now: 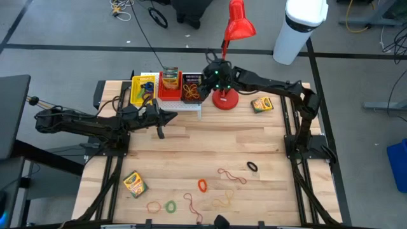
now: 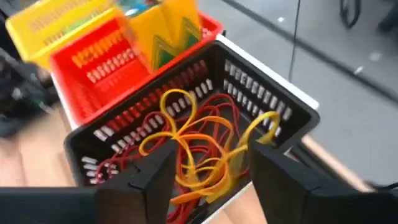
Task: Pick & Place Office Desk Supplies
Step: Put the yellow rubber band into the black bin on the shelf, then put the crayon box into the red bin on the shelf
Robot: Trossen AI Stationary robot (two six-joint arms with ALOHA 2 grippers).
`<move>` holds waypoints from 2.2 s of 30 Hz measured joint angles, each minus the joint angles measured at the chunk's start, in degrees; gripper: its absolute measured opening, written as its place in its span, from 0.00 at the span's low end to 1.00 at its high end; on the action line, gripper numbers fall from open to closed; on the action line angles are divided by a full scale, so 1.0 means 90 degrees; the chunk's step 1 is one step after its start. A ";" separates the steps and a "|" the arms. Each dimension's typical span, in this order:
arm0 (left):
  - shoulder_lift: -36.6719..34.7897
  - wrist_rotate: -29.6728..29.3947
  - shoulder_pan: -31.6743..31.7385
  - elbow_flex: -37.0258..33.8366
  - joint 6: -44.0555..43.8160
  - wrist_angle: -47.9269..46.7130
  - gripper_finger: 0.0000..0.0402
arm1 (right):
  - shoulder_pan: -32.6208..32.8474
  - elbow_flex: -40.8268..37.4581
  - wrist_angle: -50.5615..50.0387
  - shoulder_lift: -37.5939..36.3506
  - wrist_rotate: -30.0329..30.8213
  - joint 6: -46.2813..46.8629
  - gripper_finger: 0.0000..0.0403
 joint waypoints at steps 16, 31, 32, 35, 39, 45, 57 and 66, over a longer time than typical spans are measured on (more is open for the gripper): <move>0.0001 -0.0168 0.0013 0.0000 0.0322 0.0005 0.04 | 0.0514 0.0483 -0.0992 -0.0280 0.0182 -0.1503 0.40; 0.0862 0.0520 -0.0349 0.0288 0.0387 -0.0214 0.02 | 0.2077 -0.5447 0.4641 -0.2925 0.0586 -0.1128 0.03; 0.0975 0.0432 -0.0415 0.0355 0.0353 -0.0237 0.02 | 0.2114 -0.5765 0.5040 -0.3007 0.0620 -0.1031 0.02; 0.1170 0.0136 -0.0697 0.0665 0.0288 -0.0794 0.02 | 0.2123 -0.6478 0.5817 -0.3073 0.0655 -0.1012 0.02; 0.1185 -0.0616 -0.1192 0.1366 -0.0215 -0.2628 0.03 | 0.2111 -0.6882 0.6337 -0.3108 0.0670 -0.0987 0.05; 0.1309 -0.0884 -0.2275 0.2726 -0.2073 -0.6566 0.07 | 0.2255 -0.6930 0.6417 -0.3099 0.0601 -0.1164 0.01; 0.2224 -0.0021 -0.4888 0.4305 -0.7315 -1.0633 0.29 | 0.2276 -0.6920 0.6914 -0.3145 0.0298 -0.2193 0.02; 0.1692 0.0161 -0.5858 0.3381 -0.9169 -1.0294 0.48 | 0.2273 -0.6920 0.6954 -0.3145 -0.0068 -0.2393 0.05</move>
